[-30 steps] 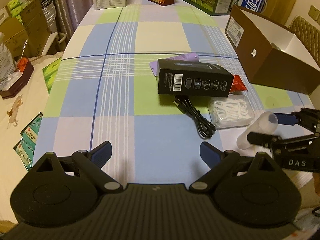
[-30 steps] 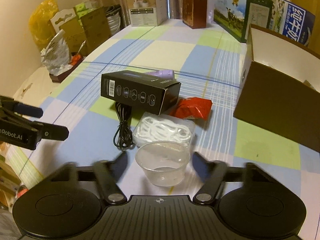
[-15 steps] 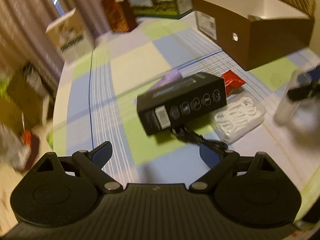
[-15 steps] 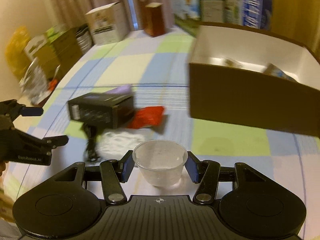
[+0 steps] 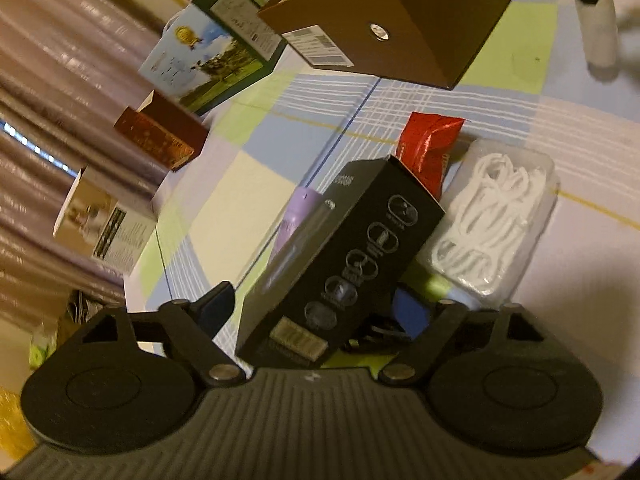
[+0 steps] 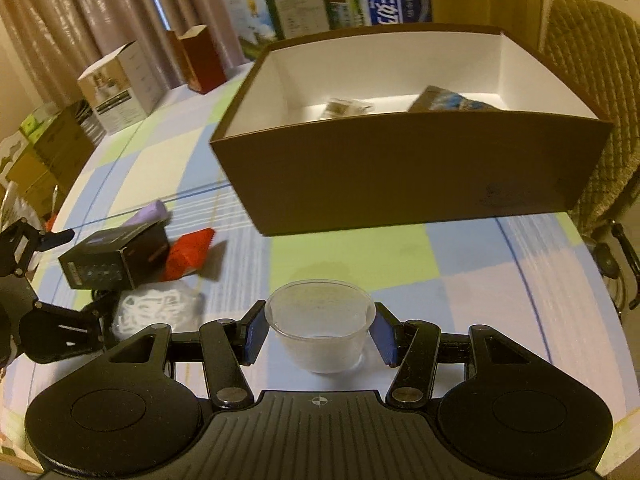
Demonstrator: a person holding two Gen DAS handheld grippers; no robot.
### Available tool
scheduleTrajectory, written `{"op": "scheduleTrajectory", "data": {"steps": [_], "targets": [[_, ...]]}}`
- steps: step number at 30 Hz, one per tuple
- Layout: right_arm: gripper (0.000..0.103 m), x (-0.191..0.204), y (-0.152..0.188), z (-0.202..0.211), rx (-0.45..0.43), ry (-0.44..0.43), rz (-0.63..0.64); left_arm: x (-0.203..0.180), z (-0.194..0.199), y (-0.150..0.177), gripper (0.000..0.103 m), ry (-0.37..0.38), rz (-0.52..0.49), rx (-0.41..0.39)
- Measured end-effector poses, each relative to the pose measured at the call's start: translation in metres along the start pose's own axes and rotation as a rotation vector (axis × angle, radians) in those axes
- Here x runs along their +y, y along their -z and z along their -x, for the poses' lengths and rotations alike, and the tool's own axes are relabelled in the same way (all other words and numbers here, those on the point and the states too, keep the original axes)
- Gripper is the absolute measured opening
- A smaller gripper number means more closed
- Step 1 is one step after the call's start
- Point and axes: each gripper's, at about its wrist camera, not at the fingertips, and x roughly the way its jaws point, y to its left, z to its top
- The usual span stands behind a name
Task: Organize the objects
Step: 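Grasp the clear plastic cup with the right tool while the left tool reaches the black box, then grasp and lift the black FLYCO box with the left tool while the right tool holds the cup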
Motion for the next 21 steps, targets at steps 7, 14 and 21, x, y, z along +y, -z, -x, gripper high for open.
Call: {"op": "scheduleTrajectory", "data": {"steps": [7, 14, 21], "targets": [[0.052, -0.014, -0.003, 0.0, 0.0, 0.019, -0.034, -0.01, -0.011, -0.002, 0.056, -0.011, -0.109, -0.02], [0.052, -0.022, -0.009, -0.001, -0.009, 0.024, -0.049, 0.017, 0.009, -0.015, 0.039, 0.008, 0.007, -0.018], [0.052, -0.025, -0.014, -0.002, -0.021, 0.012, -0.048, 0.086, 0.009, -0.004, 0.039, 0.215, 0.471, 0.144]]}}
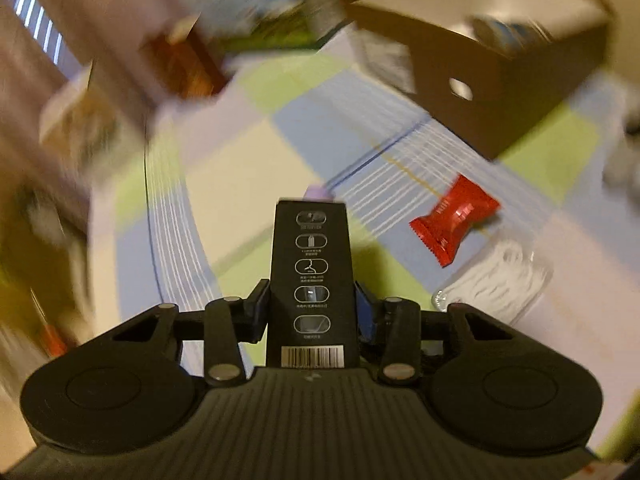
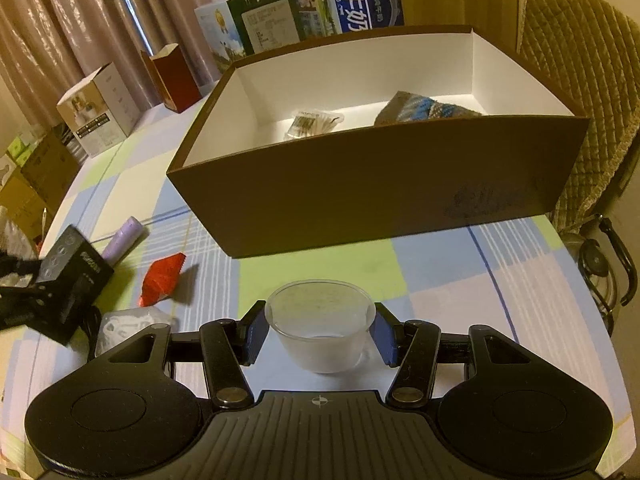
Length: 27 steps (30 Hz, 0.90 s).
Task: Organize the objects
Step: 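Grasp and lift the black FLYCO box with the left tool while the right tool holds the cup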
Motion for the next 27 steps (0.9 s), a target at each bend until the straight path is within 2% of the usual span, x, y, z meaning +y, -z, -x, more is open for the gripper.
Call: {"op": "scheduleTrajectory", "data": {"steps": [3, 6, 17, 27], "targets": [[0.052, -0.001, 0.0, 0.0, 0.0, -0.002, -0.003, 0.032, -0.003, 0.013, 0.04, 0.042, 0.198, 0.047], [0.052, -0.002, 0.0, -0.001, 0.002, 0.001, -0.004, 0.047, -0.004, 0.023, 0.04, 0.033, 0.286, 0.066], [0.052, 0.0, -0.002, 0.002, -0.013, 0.001, 0.003, 0.054, -0.028, 0.033, 0.039, 0.04, 0.362, 0.118], [0.052, 0.001, -0.001, 0.006, -0.018, 0.0, 0.005, 0.054, -0.022, 0.039, 0.039, 0.024, 0.389, 0.132]]}}
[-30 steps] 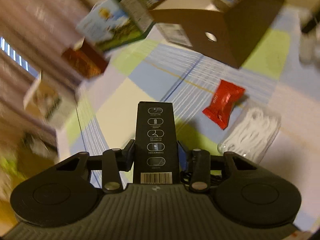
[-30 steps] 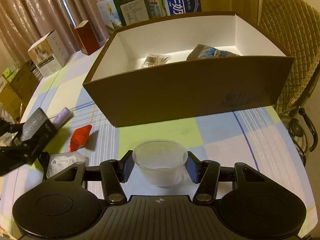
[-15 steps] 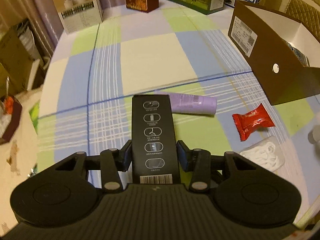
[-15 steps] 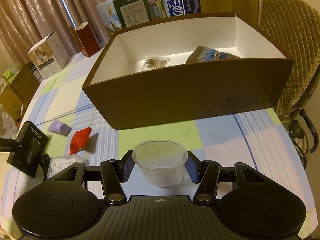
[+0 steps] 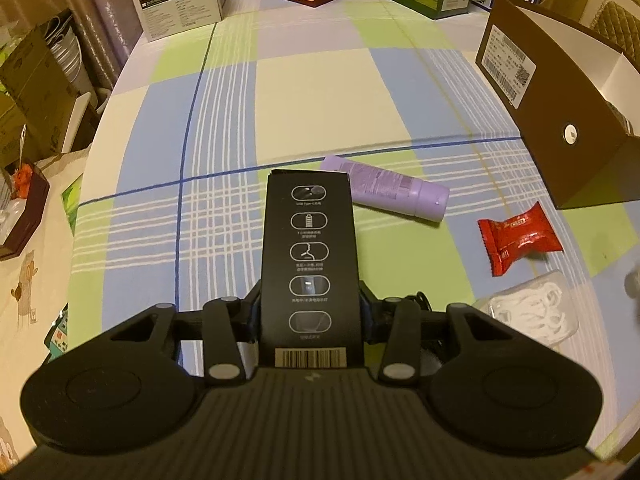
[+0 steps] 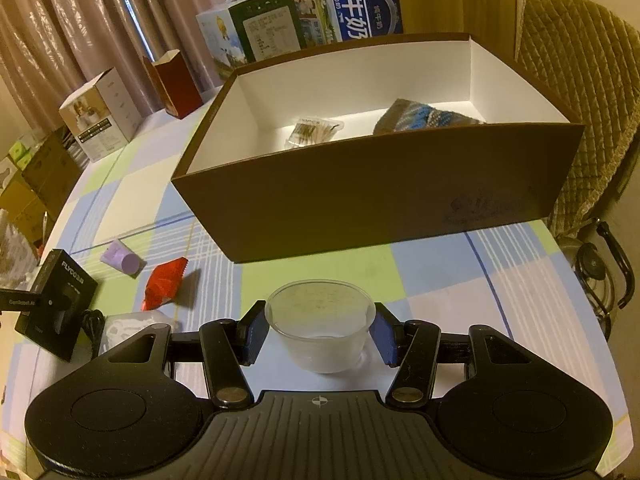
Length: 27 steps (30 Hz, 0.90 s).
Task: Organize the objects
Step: 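Grasp and lift the black FLYCO box with the left tool while the right tool holds the cup, then carry black box and cup into the brown box and open both tools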
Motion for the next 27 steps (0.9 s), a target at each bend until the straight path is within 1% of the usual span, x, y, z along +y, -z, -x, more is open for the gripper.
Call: {"op": "scheduleTrajectory", "data": {"steps": [10, 16, 21, 27], "targets": [[0.052, 0.004, -0.004, 0.007, -0.02, -0.024, 0.013, 0.009, 0.029, 0.011, 0.039, 0.008, 0.069, -0.024], [0.052, 0.005, -0.01, 0.012, -0.039, -0.039, 0.018, 0.008, 0.051, 0.012, 0.039, 0.017, 0.09, -0.052], [0.052, 0.003, -0.018, 0.02, -0.065, -0.055, 0.025, -0.002, 0.07, 0.0, 0.039, 0.033, 0.082, -0.09], [0.052, -0.005, -0.035, 0.032, -0.11, -0.068, 0.031, -0.027, 0.084, -0.03, 0.039, 0.074, 0.031, -0.145]]}}
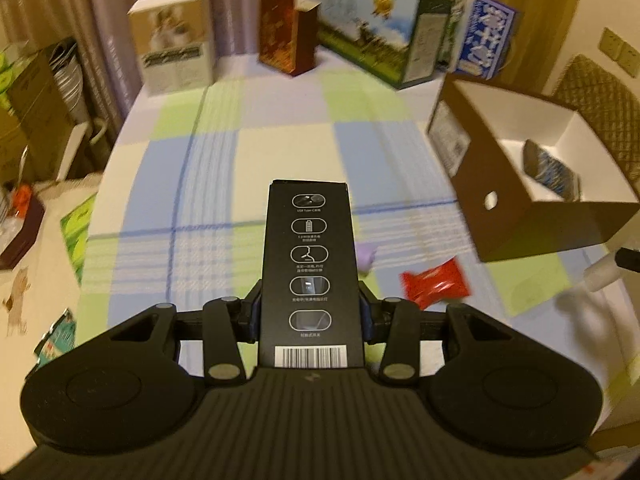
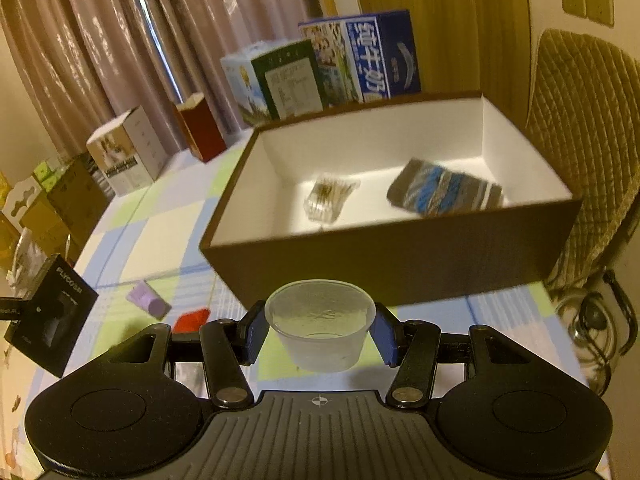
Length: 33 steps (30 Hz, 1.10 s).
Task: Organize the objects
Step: 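Carry black box and cup into the brown box and open both tools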
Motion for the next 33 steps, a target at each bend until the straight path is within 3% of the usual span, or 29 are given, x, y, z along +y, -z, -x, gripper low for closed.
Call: {"op": "scheduleTrajectory", "data": {"steps": [20, 27, 33], "targets": [[0.052, -0.077, -0.092, 0.008, -0.157, 0.023, -0.02, -0.158, -0.018, -0.133, 0.038, 0.212, -0.146, -0.17], [0.052, -0.106, -0.114, -0.015, -0.138, 0.042, -0.025, -0.211, -0.055, -0.165, 0.038, 0.258, -0.154, -0.137], [0.052, -0.128, -0.117, -0.042, -0.084, 0.055, -0.027, -0.25, -0.101, -0.174, 0.038, 0.269, -0.151, -0.067]]}}
